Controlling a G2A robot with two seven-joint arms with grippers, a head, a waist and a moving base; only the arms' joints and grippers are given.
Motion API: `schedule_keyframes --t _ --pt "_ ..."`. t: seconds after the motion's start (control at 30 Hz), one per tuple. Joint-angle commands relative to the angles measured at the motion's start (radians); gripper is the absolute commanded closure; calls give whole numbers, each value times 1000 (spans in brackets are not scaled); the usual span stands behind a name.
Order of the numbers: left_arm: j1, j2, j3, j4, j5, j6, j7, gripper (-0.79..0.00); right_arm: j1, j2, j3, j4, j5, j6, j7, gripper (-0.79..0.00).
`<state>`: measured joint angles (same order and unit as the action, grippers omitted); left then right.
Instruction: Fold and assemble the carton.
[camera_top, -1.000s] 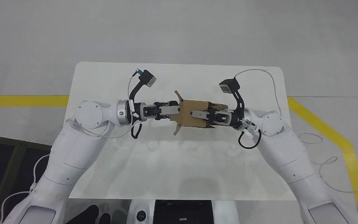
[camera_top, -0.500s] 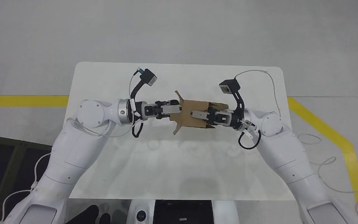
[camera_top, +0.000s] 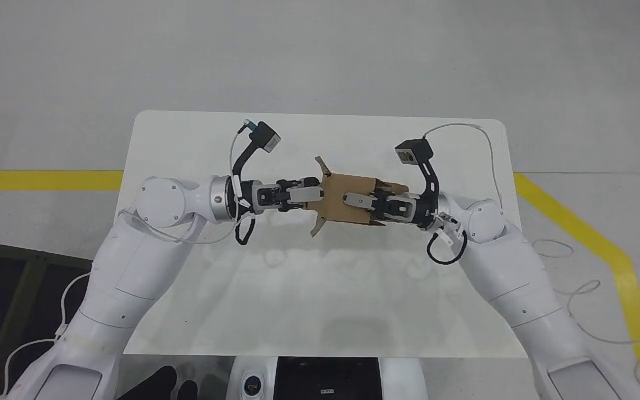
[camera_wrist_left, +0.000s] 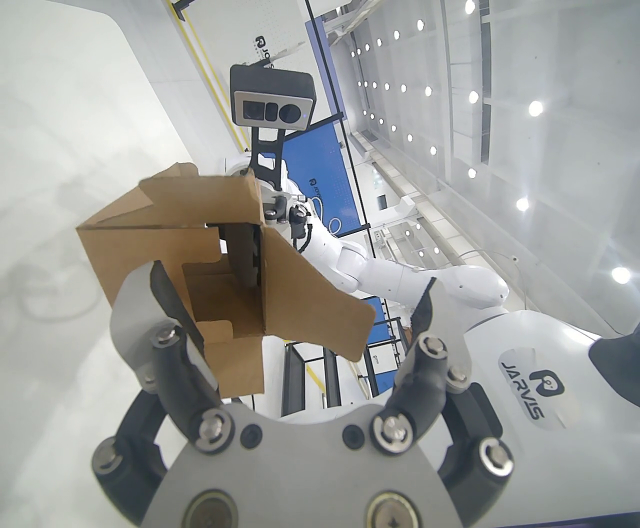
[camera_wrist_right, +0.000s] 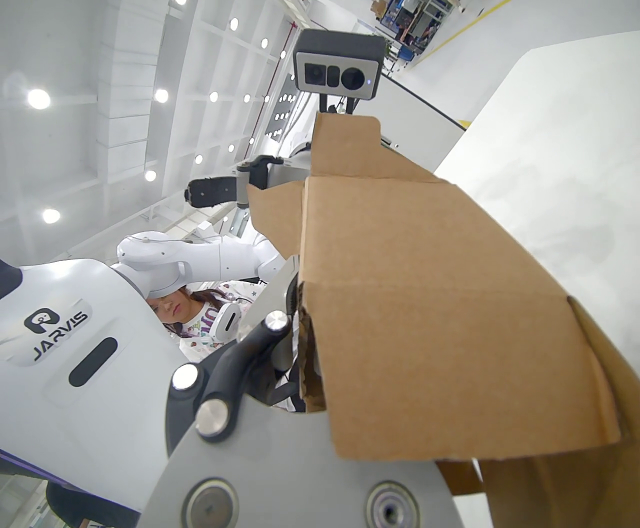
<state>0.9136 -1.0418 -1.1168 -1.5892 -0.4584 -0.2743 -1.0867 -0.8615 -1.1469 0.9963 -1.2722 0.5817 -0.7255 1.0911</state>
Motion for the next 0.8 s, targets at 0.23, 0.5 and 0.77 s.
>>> schedule_keyframes --t 0.23,0.5,0.77 --pt "20 6 -34 9 21 -10 3 -785 -5 2 34 6 -10 -13 -27 0" --pt "63 16 -59 -9 80 -15 2 -785 -19 8 72 -10 -21 -18 -48 0" --pt "101 20 -56 -24 98 -30 -14 -785 -42 14 103 -31 -23 -12 -52 0"
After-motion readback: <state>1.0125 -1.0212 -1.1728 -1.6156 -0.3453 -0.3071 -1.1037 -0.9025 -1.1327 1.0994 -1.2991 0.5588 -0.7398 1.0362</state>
